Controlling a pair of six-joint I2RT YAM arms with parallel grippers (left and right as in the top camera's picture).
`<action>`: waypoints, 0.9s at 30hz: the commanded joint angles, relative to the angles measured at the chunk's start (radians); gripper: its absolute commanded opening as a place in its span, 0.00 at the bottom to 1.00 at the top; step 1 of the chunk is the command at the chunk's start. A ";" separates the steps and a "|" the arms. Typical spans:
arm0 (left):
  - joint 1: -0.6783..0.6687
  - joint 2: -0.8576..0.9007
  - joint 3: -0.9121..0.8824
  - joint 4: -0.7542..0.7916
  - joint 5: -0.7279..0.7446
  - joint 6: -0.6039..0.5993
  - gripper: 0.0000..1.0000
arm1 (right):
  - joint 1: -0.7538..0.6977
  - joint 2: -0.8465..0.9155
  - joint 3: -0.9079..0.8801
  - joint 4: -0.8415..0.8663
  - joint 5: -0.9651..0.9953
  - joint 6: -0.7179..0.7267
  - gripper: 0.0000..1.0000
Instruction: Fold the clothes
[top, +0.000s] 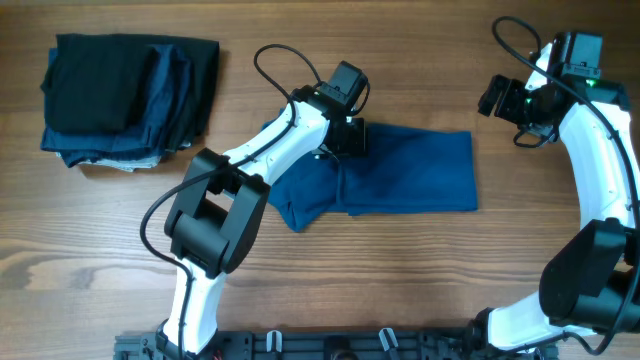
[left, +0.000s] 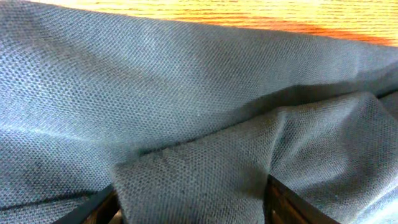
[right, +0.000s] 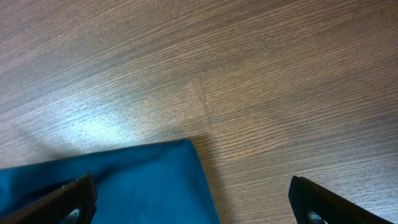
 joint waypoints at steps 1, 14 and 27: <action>0.005 -0.064 0.000 0.004 0.008 0.009 0.65 | 0.001 0.008 0.005 0.005 0.017 -0.002 1.00; 0.005 -0.092 -0.002 0.014 -0.123 0.010 0.77 | 0.001 0.008 0.005 0.005 0.017 -0.002 1.00; 0.001 -0.076 -0.077 0.039 -0.119 0.008 0.78 | 0.001 0.008 0.005 0.005 0.017 -0.002 1.00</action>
